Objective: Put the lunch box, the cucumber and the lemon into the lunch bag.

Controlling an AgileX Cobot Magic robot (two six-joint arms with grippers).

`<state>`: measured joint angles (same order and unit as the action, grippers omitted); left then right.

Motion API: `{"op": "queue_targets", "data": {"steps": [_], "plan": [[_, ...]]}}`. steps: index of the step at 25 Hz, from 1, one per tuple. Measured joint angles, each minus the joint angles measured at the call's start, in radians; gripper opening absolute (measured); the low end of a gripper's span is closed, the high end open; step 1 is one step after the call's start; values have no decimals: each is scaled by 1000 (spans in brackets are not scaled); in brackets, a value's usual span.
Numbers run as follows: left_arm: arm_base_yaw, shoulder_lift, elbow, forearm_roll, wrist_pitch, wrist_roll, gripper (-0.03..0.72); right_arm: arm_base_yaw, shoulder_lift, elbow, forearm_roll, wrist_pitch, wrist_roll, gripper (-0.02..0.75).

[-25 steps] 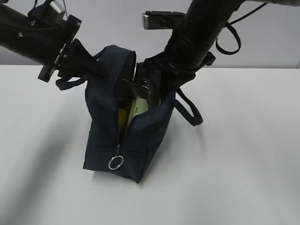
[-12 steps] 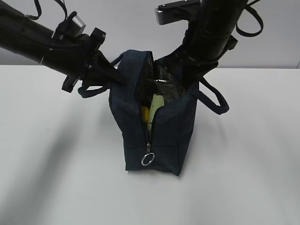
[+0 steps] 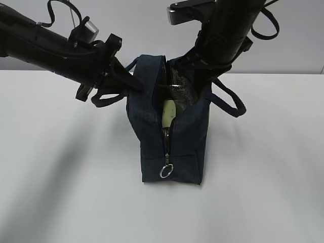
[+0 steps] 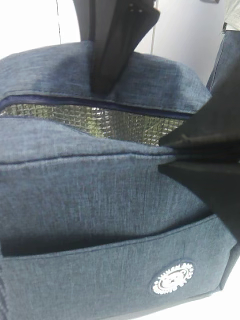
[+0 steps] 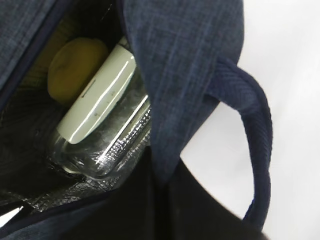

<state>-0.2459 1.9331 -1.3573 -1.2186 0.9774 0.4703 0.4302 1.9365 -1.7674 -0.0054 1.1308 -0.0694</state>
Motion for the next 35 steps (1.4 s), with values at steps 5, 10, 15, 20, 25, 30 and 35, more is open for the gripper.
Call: {"op": "queue_targets", "data": {"steps": [5, 10, 15, 20, 25, 30, 35], "plan": [[0, 0, 0, 0, 0, 0, 1, 0, 2, 0, 0, -11, 2, 1], [0, 0, 0, -2, 0, 0, 8, 0, 2, 0, 5, -32, 9, 71], [0, 0, 0, -2, 0, 1, 13, 0, 2, 0, 13, -66, 9, 426], [0, 0, 0, -2, 6, 1, 32, 0, 2, 0, 15, -66, 9, 557], [0, 0, 0, -8, 27, 1, 141, 0, 2, 0, 11, -57, 9, 529], [0, 0, 0, -8, 47, 1, 237, 0, -8, 0, 11, -56, 14, 490], [0, 0, -24, -8, 80, 1, 249, 0, -62, 0, 11, -57, 14, 484]]}}
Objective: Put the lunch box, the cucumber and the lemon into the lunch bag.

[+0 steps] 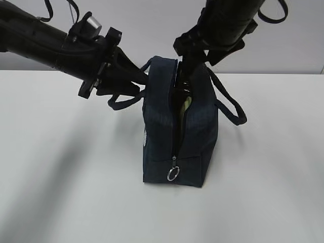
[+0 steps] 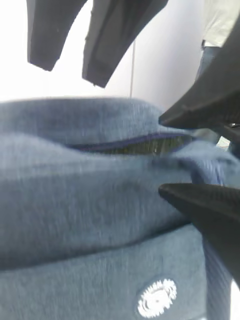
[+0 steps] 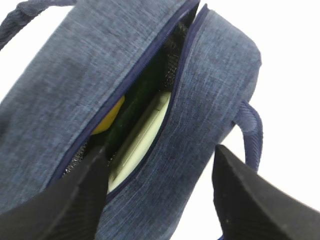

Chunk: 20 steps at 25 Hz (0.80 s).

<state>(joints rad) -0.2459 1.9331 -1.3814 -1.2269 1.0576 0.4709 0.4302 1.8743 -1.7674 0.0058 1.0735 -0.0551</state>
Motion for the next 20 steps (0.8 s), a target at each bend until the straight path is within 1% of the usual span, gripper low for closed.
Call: {"op": "queue_targets", "data": {"steps": [4, 8, 12, 17, 20], "plan": [[0, 0, -72, 26, 45, 0, 253, 0, -46, 0, -6, 6, 2, 484], [0, -5, -148, 94, 84, -22, 254, 0, -99, 0, -6, 17, 2, 484], [0, -6, -213, 199, 130, -79, 255, 0, -154, 0, -6, 28, 2, 483], [0, -12, -316, 353, 150, -168, 255, 0, -196, 0, -6, 87, 2, 482], [0, -43, -342, 441, 156, -216, 255, 0, -209, 0, -11, 132, 2, 480]]}}
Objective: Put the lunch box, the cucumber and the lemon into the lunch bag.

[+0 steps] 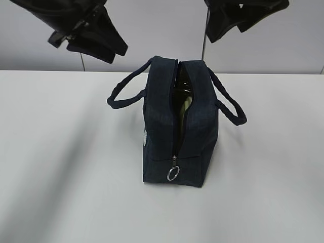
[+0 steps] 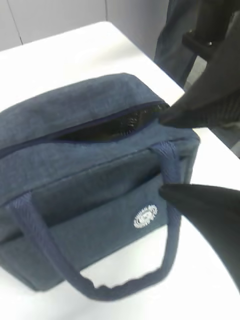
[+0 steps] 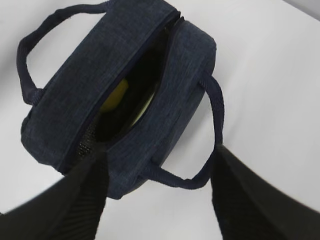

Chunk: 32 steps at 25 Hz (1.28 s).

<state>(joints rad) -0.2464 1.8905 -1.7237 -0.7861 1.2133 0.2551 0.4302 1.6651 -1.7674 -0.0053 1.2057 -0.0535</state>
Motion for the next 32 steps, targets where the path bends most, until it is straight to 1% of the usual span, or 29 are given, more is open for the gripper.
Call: {"op": "queue_targets", "data": {"steps": [2, 5, 8, 12, 14, 17, 21, 25, 28, 32], "plan": [[-4, -29, -4, 74, 3, -40, 255, 0, -5, 0, 0, 26, 0, 478], [-22, -72, -4, 226, 10, -117, 255, 0, -13, 0, 5, 40, 3, 477], [-62, -118, -4, 377, 16, -186, 255, 0, -24, 0, 5, 46, 7, 477], [-120, -169, -4, 484, 28, -235, 254, 0, -48, 0, 19, 47, 18, 455], [-140, -185, -4, 512, 28, -242, 248, 0, -64, 0, 36, 47, 19, 421], [-165, -204, -4, 522, 30, -249, 233, 0, -87, 0, 45, 50, 20, 384], [-178, -244, -4, 542, 32, -264, 229, 0, -131, 19, 47, 50, 20, 370], [-179, -308, 4, 554, 34, -270, 228, 0, -209, 116, 49, 50, 21, 369], [-190, -372, 55, 558, 34, -272, 226, 0, -285, 219, 49, -3, 17, 369], [-201, -466, 186, 568, 35, -274, 193, 0, -380, 359, 68, -105, -2, 369]]}}
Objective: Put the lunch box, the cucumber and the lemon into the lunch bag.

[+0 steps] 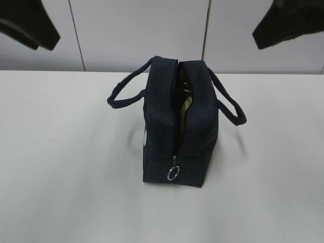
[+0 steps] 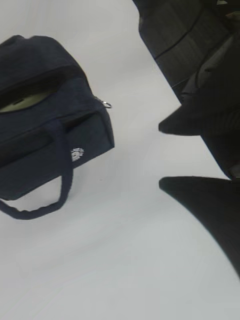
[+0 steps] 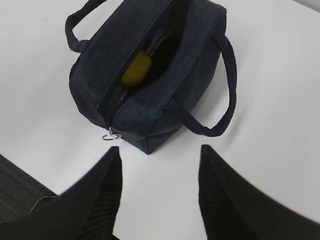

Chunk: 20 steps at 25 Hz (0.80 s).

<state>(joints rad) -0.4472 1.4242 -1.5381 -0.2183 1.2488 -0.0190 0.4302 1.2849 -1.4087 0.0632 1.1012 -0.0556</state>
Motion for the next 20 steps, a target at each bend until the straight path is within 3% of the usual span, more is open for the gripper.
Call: {"op": "queue_targets", "data": {"steps": [5, 13, 20], "plan": [[0, -118, 95, 0, 4, 0, 172, 0, -24, 91, 19, -16, -9, 369], [-2, -166, 101, -6, 8, 0, 167, 0, 31, 102, 49, -30, -8, 369], [-2, -166, 105, 35, 8, -4, 167, 10, 5, 219, 126, -218, -70, 369]]}}
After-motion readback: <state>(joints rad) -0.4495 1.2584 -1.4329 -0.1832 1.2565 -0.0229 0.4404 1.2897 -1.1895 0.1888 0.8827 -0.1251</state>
